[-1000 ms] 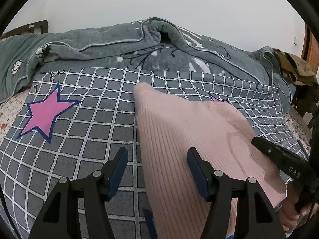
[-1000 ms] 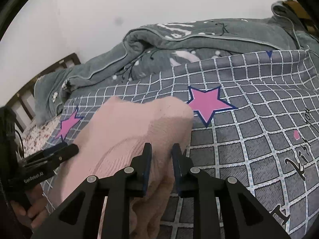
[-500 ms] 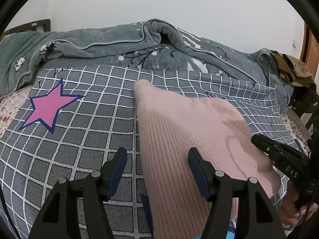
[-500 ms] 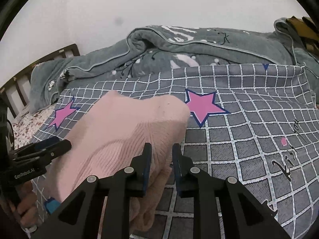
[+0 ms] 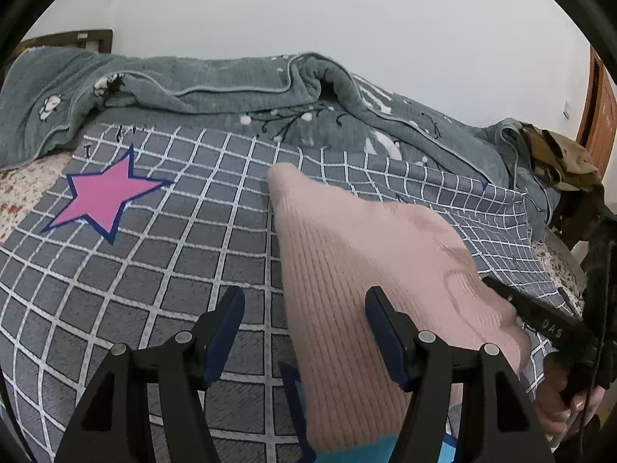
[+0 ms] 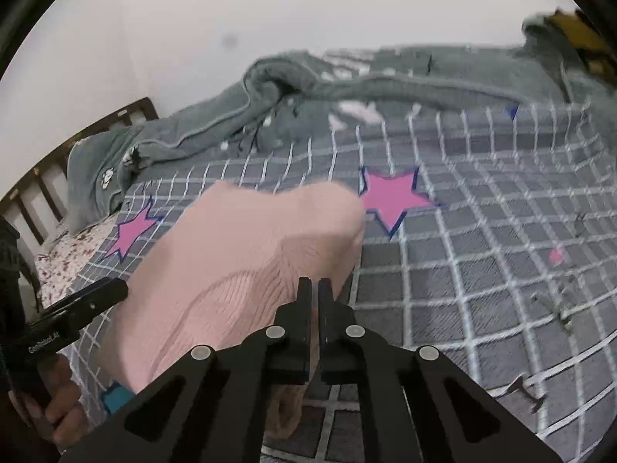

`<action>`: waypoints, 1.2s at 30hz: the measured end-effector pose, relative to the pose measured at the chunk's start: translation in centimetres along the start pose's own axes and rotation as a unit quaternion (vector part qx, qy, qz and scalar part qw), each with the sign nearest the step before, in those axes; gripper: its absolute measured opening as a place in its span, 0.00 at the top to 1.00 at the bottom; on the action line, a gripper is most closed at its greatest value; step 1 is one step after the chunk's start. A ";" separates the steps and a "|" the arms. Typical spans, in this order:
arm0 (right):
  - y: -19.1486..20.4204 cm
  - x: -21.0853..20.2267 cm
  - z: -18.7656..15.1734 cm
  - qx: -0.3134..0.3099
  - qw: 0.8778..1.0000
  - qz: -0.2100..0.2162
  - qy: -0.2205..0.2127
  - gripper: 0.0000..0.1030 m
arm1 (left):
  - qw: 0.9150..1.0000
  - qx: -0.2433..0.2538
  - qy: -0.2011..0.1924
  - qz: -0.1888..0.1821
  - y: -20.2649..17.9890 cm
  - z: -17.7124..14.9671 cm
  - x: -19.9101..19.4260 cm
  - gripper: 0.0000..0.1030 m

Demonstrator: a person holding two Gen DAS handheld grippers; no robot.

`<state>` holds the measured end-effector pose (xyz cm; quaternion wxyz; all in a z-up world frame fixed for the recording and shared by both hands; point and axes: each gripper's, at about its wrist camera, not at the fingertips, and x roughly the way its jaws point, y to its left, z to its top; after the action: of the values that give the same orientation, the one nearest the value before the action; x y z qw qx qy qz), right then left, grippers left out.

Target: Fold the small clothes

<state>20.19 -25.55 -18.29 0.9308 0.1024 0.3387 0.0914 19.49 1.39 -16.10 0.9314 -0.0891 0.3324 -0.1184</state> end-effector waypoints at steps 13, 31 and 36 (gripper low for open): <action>2.2 -3.6 -0.2 -0.025 0.999 -0.021 -0.013 0.70 | 1.000 0.001 0.013 0.006 -0.3 -0.5 -2.2 0.39; 5.6 -14.0 -2.8 -0.067 0.992 -0.108 -0.025 0.18 | 0.998 0.004 0.024 0.055 -2.9 -1.0 -10.6 0.24; 5.7 -17.4 -3.4 -0.060 0.992 -0.110 -0.030 0.11 | 0.997 0.013 0.011 0.072 -4.0 -1.4 -13.6 0.20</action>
<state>4.28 -23.81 -8.81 0.9496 0.0112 0.3132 0.0056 7.72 1.21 -8.08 0.9351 -0.0516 0.3462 -0.0559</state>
